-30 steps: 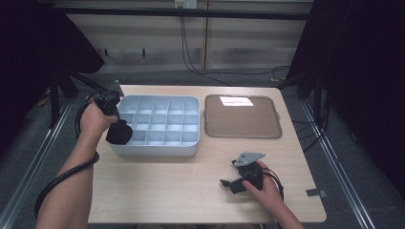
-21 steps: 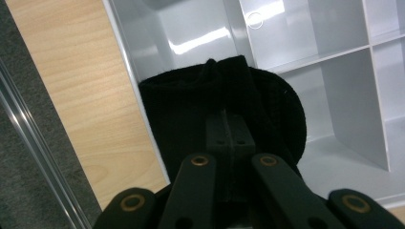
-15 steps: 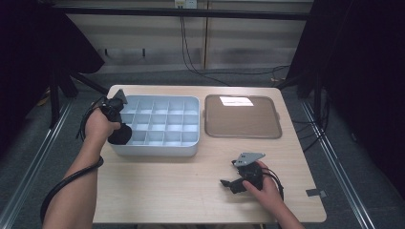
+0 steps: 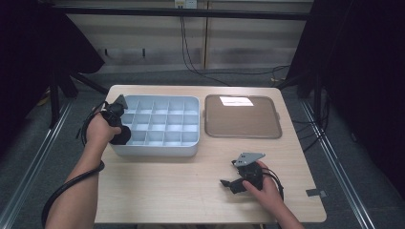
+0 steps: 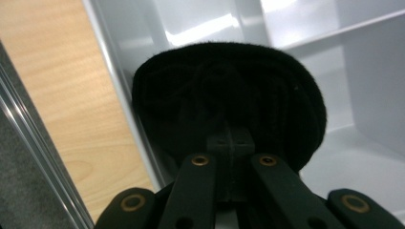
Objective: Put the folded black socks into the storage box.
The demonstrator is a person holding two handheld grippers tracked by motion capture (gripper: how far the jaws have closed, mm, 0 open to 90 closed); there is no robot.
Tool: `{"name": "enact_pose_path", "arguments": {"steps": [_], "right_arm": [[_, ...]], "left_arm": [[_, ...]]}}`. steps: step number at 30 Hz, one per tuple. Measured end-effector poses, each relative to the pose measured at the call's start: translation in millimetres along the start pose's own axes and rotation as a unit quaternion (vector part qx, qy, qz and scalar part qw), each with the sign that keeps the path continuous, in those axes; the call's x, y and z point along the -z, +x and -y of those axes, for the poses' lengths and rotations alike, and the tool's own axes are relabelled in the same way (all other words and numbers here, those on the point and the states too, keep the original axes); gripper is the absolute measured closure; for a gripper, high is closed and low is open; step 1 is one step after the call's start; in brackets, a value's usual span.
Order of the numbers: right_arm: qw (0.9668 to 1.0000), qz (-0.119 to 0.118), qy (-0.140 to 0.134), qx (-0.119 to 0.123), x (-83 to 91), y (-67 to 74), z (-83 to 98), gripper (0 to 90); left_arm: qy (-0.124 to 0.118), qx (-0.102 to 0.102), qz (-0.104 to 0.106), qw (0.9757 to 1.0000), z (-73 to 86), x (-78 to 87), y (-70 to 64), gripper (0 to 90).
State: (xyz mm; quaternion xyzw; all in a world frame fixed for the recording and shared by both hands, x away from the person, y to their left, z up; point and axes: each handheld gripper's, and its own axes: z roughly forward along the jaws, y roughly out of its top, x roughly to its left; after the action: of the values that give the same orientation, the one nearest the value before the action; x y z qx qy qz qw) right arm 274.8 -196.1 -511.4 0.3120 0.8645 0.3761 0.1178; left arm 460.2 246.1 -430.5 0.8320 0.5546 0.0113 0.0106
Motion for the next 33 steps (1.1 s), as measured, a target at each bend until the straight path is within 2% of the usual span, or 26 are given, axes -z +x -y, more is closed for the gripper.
{"name": "enact_pose_path", "arguments": {"steps": [2,7,13,15,26,30,33], "right_arm": [[1.0000,0.000,0.000,0.000,0.0,0.0,0.0,12.6],[1.0000,-0.001,0.000,0.000,-0.1,-0.1,-0.1,12.6],[1.0000,-0.001,-0.001,0.001,-0.7,-0.3,-0.6,12.6],[1.0000,-0.001,-0.001,0.001,-0.7,-0.3,-0.6,12.5],[1.0000,0.000,-0.001,0.002,-0.8,-0.4,-0.6,12.5],[1.0000,0.000,-0.001,0.002,-0.8,-0.5,-0.6,12.6],[1.0000,-0.001,-0.001,0.002,-0.8,-0.4,-0.6,12.5]], "left_arm": [[0.003,0.008,0.008,0.9999,2.7,-11.0,1.7,90.0],[-0.005,0.010,0.023,0.9997,5.9,-9.0,5.7,90.0],[-0.009,0.016,0.018,0.9997,6.0,-8.4,5.0,90.0],[-0.007,0.010,0.017,0.9998,6.3,-5.5,6.1,90.0],[-0.040,0.010,0.013,0.9991,7.9,27.0,7.7,90.0],[-0.041,0.004,0.011,0.9991,8.8,34.8,5.2,81.8],[-0.045,0.016,0.022,0.9986,10.2,38.1,5.7,72.8]]}}
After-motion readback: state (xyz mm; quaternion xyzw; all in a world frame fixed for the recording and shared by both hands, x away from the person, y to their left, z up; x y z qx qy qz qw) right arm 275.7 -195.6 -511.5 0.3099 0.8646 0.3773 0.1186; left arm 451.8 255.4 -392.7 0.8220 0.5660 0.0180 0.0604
